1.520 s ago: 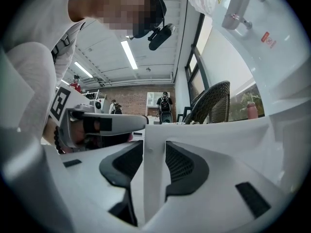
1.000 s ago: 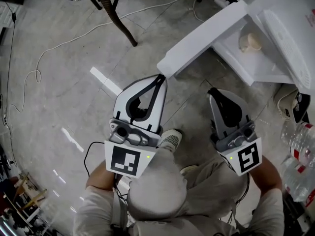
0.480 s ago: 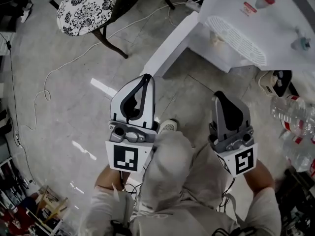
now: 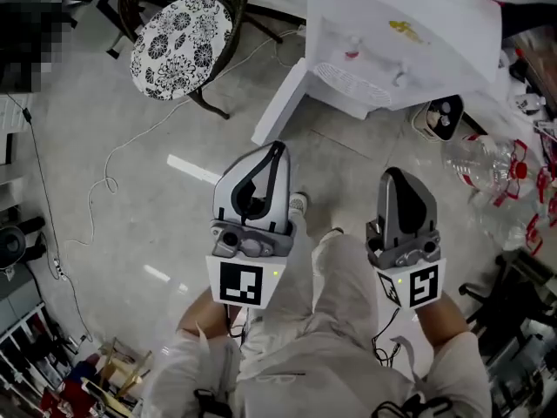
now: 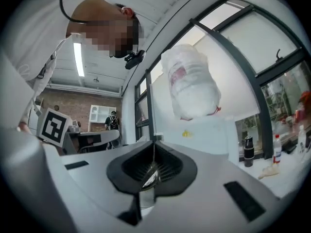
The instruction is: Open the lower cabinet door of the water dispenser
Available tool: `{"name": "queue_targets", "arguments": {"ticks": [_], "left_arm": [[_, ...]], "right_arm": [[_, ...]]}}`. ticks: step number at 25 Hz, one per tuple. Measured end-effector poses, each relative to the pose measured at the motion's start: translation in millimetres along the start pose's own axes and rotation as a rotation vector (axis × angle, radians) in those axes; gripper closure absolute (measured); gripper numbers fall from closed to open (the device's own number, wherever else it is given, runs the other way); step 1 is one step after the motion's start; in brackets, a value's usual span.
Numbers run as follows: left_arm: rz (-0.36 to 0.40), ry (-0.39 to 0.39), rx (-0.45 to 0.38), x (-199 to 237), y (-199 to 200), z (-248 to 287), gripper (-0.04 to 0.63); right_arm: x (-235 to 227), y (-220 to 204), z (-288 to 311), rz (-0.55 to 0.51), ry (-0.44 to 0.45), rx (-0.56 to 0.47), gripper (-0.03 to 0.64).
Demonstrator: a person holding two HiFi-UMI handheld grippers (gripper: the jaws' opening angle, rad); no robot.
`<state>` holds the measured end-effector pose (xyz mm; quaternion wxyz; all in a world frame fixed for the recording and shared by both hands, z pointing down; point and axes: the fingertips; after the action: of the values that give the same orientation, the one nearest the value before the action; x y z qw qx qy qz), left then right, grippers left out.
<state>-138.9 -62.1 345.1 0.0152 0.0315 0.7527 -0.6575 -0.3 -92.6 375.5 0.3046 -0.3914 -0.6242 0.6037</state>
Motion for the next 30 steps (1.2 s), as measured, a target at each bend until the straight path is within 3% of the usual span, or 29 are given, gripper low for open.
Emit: {"name": "queue_targets", "arguments": {"ticks": [8,12,20,30], "left_arm": [[-0.032,-0.092,0.019,-27.5,190.1,3.0,0.59],[-0.014,-0.115,0.002,-32.6,252.6,6.1,0.591],[-0.042,-0.16,0.006,-58.6,306.1,-10.5,0.591],[-0.051,-0.211,-0.059,-88.2,347.8,-18.5,0.591]], "right_arm": [[-9.2,201.6,-62.2,0.021,-0.228,0.005,0.595],[-10.7,265.2,-96.0,0.027,-0.306,0.015,0.595],[4.8,325.5,-145.0,-0.055,-0.4,-0.014,0.6],[21.3,347.7,-180.2,-0.09,-0.427,-0.02,0.603]]}}
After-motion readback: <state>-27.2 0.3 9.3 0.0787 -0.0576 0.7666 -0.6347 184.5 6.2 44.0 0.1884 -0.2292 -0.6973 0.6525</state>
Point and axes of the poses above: the fingertips, and each gripper's own axes: z forward along the fingers, x to its left, y out of its top, and after that the axes turned 6 degrees about y, right-handed
